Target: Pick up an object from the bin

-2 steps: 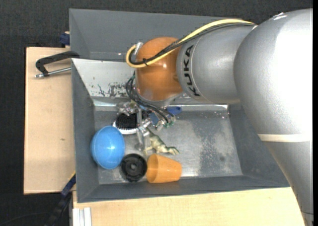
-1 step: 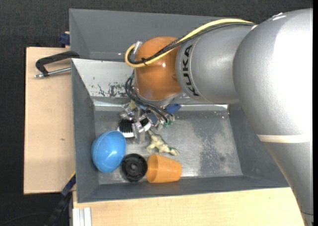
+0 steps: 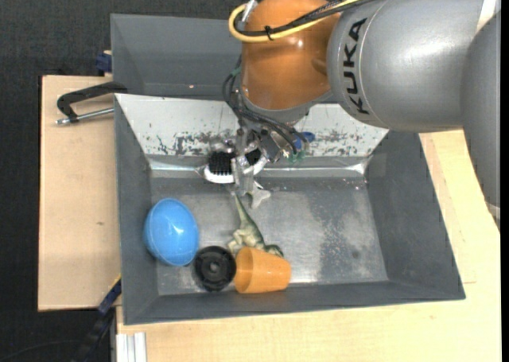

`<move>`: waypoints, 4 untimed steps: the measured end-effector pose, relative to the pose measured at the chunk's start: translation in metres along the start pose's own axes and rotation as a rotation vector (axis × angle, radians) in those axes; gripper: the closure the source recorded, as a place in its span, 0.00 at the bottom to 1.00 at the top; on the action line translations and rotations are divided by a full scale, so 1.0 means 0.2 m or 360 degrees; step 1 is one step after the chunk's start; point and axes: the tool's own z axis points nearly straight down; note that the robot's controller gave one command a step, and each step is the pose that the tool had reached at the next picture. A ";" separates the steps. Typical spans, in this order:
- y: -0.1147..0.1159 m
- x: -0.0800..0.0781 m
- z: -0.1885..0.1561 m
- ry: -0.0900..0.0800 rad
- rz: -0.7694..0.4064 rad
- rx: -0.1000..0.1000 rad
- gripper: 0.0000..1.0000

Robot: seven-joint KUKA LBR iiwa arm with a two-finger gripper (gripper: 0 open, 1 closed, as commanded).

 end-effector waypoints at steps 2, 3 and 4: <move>-0.05 0.11 0.29 0.0026 0.0498 -0.0002 0.00; -0.22 0.12 0.60 0.0005 0.0214 -0.0012 0.00; -0.22 0.11 0.60 -0.0002 0.0215 -0.0009 1.00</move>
Offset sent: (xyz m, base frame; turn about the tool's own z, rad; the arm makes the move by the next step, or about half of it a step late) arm 0.0000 0.0000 0.0000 0.0000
